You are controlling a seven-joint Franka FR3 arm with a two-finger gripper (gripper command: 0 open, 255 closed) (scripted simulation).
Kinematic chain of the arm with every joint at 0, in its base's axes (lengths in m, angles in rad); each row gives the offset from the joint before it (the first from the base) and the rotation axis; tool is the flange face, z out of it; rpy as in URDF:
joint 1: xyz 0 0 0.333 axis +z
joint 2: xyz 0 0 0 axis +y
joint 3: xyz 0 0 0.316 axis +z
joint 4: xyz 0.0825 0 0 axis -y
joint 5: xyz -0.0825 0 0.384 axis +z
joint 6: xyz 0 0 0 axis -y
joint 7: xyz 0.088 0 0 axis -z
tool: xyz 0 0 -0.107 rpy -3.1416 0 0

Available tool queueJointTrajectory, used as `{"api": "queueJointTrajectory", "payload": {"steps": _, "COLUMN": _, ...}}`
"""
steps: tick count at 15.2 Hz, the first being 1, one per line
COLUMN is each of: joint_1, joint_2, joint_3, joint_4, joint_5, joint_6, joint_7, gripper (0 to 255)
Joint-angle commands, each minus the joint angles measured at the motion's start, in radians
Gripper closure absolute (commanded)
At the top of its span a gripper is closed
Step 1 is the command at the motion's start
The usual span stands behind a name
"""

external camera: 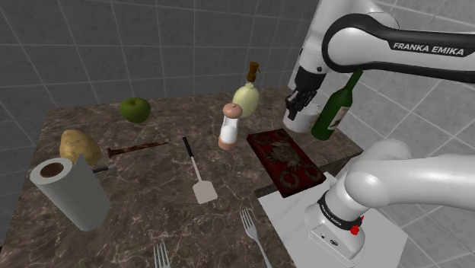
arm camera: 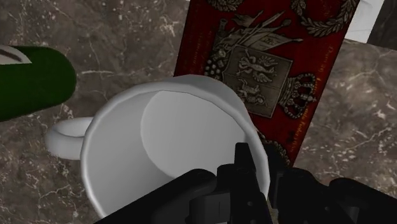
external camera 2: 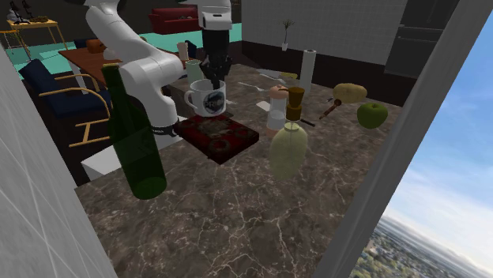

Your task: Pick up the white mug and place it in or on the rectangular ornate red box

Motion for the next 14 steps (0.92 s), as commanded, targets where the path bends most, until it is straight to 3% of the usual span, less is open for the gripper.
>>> {"api": "queueJointTrajectory", "payload": {"steps": 1, "joint_1": 0.026, "joint_2": -0.072, "joint_3": 0.036, "joint_4": -0.029, "joint_5": 0.033, "joint_6": -0.044, "joint_7": 0.039, "gripper": 255}}
{"api": "queueJointTrajectory", "payload": {"steps": 3, "joint_1": 0.051, "joint_2": -0.135, "joint_3": 0.068, "joint_4": -0.049, "joint_5": 0.064, "joint_6": -0.088, "joint_7": 0.073, "gripper": 255}}
{"api": "queueJointTrajectory", "payload": {"steps": 14, "joint_1": 0.063, "joint_2": -0.14, "joint_3": 0.085, "joint_4": -0.198, "joint_5": 0.082, "joint_6": 0.056, "joint_7": 0.077, "gripper": 255}}
